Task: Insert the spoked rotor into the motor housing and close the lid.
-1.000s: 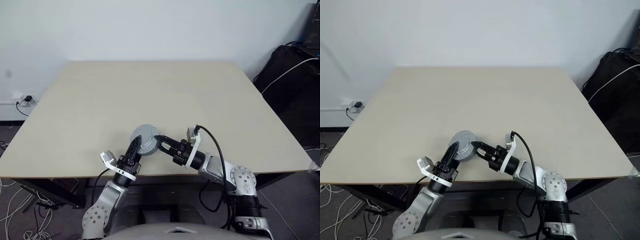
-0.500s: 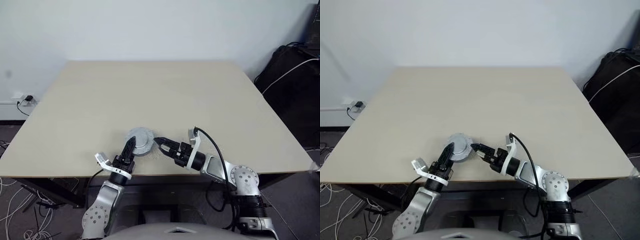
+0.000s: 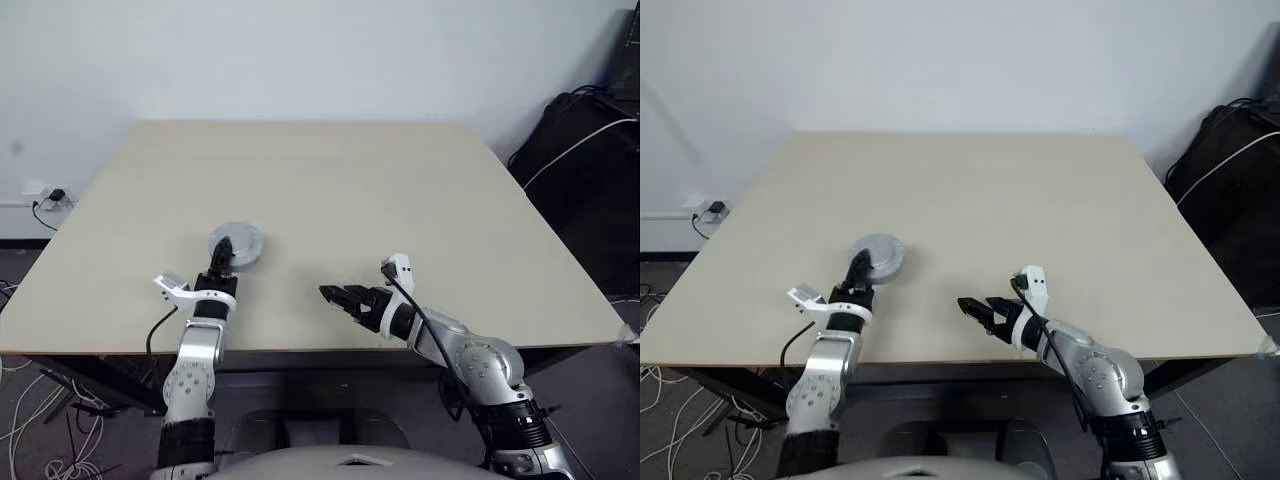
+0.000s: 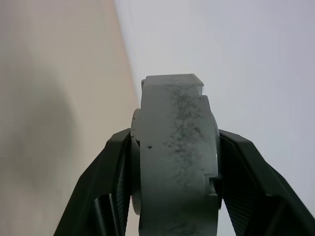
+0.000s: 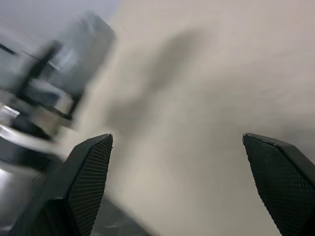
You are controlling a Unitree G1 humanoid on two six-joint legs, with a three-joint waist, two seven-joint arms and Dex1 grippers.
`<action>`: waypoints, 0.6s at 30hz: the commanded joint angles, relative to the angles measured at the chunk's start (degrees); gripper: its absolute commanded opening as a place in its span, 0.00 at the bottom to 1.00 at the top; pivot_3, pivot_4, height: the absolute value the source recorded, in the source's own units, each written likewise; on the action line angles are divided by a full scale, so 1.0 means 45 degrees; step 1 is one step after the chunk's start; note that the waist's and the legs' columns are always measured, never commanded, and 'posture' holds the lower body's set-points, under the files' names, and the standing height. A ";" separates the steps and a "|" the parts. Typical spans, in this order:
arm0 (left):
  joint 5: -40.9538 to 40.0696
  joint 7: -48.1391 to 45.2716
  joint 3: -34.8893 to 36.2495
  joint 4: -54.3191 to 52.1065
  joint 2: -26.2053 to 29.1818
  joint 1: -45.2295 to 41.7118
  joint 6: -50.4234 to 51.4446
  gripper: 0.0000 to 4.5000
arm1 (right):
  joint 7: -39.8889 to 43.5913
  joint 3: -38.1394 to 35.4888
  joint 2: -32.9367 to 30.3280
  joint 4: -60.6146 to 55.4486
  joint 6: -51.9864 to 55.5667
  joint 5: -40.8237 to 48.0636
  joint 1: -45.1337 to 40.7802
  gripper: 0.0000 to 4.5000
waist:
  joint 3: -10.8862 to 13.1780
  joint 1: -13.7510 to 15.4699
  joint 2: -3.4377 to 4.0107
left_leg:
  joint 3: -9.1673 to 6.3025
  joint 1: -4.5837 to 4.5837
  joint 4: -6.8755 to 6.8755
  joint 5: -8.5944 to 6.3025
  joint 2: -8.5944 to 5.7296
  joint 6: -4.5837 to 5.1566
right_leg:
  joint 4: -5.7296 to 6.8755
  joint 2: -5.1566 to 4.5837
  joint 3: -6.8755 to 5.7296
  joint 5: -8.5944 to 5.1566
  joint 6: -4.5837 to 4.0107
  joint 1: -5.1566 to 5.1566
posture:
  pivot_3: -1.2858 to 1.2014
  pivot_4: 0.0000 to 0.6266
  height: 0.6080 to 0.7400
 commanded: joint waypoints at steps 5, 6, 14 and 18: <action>0.0345 0.0335 0.1589 0.2215 -0.0824 -0.3297 -0.0706 0.48 | 0.0679 0.0619 0.0226 -0.0241 -0.2365 -0.2993 0.0189 1.00 | 0.0020 0.0071 -0.0121 | -0.0010 -0.0020 0.0017 0.0041 0.0001 -0.0025 | 0.0000 0.0019 0.0004 0.0009 0.0013 0.0005 | 0.52 0.00 1.00; 0.0577 0.0410 0.1810 0.2699 -0.0729 -0.3725 -0.0841 0.48 | 0.0724 0.0616 0.0272 -0.0199 -0.2461 -0.3184 0.0241 1.00 | 0.0021 0.0084 -0.0129 | -0.0010 -0.0023 0.0024 0.0051 -0.0001 -0.0043 | -0.0002 0.0020 0.0005 0.0012 0.0017 0.0009 | 0.52 0.00 1.00; 0.1702 0.0177 0.3373 0.5947 -0.0201 -0.6260 -0.1027 0.48 | 0.1044 0.0372 0.0742 -0.0229 -0.2459 -0.3745 0.0489 1.00 | 0.0023 0.0004 -0.0159 | 0.0013 -0.0021 0.0031 0.0049 -0.0002 -0.0037 | -0.0016 0.0031 0.0026 0.0028 0.0041 0.0017 | 0.52 0.00 1.00; 0.2333 0.0303 0.4029 0.7547 0.0054 -0.7093 -0.1171 0.48 | 0.1096 0.0315 0.0875 -0.0245 -0.2414 -0.4001 0.0496 1.00 | 0.0024 -0.0025 -0.0161 | 0.0009 -0.0020 0.0031 0.0052 0.0003 -0.0041 | -0.0011 0.0041 0.0027 0.0029 0.0042 0.0016 | 0.52 0.00 1.00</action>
